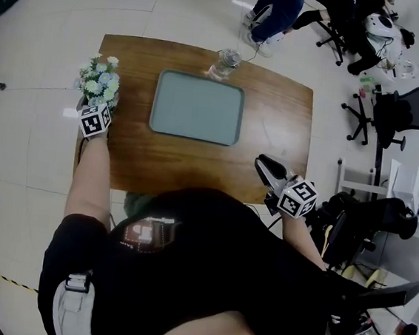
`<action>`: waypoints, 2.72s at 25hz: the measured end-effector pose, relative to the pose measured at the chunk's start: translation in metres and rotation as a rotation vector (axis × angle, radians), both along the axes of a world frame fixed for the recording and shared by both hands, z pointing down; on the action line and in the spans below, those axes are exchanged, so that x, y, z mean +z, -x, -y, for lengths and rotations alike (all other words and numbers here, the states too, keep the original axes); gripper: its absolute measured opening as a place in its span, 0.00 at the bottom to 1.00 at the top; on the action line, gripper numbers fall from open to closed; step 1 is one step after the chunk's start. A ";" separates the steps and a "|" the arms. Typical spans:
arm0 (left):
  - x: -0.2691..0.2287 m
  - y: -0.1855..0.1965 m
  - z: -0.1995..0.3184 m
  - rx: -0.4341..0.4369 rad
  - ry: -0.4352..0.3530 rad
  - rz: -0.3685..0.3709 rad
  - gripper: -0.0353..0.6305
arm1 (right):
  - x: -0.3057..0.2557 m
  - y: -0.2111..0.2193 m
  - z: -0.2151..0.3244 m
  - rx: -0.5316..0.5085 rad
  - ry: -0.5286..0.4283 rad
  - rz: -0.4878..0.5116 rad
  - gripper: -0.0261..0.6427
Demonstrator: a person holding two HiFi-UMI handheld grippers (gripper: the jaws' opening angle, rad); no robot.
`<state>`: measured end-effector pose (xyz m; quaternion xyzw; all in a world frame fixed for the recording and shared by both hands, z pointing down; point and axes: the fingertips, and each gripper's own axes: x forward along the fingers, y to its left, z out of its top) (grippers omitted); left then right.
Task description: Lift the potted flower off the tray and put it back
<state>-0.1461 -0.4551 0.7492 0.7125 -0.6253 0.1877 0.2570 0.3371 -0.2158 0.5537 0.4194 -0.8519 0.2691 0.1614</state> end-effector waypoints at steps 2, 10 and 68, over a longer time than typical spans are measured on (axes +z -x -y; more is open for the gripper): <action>-0.002 -0.001 -0.007 0.013 -0.008 -0.015 0.82 | 0.001 0.004 0.001 -0.009 0.000 0.006 0.16; -0.015 -0.017 -0.037 0.091 -0.062 -0.069 0.82 | 0.000 0.021 0.007 -0.049 -0.002 0.018 0.16; -0.248 -0.106 -0.151 0.538 -0.399 -0.608 0.14 | -0.062 0.038 0.083 -0.033 -0.188 0.288 0.06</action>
